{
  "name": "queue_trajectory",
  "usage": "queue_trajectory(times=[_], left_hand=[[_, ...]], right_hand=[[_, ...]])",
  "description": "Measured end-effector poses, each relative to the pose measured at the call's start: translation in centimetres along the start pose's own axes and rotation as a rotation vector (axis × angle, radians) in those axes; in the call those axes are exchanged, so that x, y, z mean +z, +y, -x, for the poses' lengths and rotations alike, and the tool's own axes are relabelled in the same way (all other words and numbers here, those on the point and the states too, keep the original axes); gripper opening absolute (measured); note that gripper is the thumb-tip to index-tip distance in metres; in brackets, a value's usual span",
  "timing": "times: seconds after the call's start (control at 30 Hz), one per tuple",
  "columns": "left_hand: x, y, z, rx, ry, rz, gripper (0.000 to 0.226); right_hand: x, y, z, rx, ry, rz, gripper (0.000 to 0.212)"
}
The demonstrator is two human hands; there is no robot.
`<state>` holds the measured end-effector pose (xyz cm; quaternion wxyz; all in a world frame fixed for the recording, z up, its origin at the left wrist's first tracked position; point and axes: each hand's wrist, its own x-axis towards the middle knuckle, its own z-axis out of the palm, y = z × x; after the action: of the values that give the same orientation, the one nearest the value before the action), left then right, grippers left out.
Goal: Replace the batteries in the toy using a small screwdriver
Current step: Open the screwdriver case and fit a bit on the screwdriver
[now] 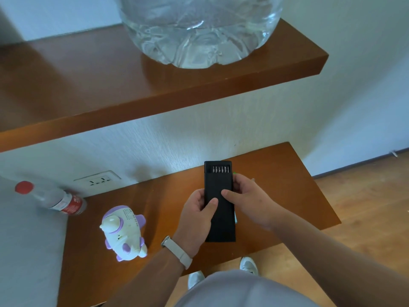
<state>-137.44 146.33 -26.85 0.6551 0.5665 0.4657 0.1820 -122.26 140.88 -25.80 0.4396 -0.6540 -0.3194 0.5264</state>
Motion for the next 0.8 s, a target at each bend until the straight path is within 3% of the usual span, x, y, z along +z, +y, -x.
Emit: queue_trajectory(times=[0.13, 0.27, 0.43, 0.63, 0.8], left_hand=[[-0.6, 1.3, -0.3, 0.022, 0.011, 0.079, 0.013], [-1.8, 2.6, -1.3, 0.062, 0.073, 0.015, 0.014], [-2.6, 3.7, -1.9, 0.074, 0.022, -0.109, 0.018], [-2.5, 3.3, -2.1, 0.027, 0.017, -0.105, 0.018], [-2.5, 2.9, -1.8, 0.03, 0.073, -0.023, 0.016]], right_hand=[[-0.9, -0.8, 0.1, 0.011, -0.093, -0.039, 0.022], [-1.6, -1.2, 0.1, 0.035, -0.195, 0.019, 0.02], [-1.9, -2.0, 0.1, 0.004, -0.302, 0.116, 0.023], [-2.0, -1.8, -0.5, -0.036, -0.204, 0.327, 0.008], [-2.5, -1.0, -0.2, -0.059, -0.065, 0.406, 0.01]])
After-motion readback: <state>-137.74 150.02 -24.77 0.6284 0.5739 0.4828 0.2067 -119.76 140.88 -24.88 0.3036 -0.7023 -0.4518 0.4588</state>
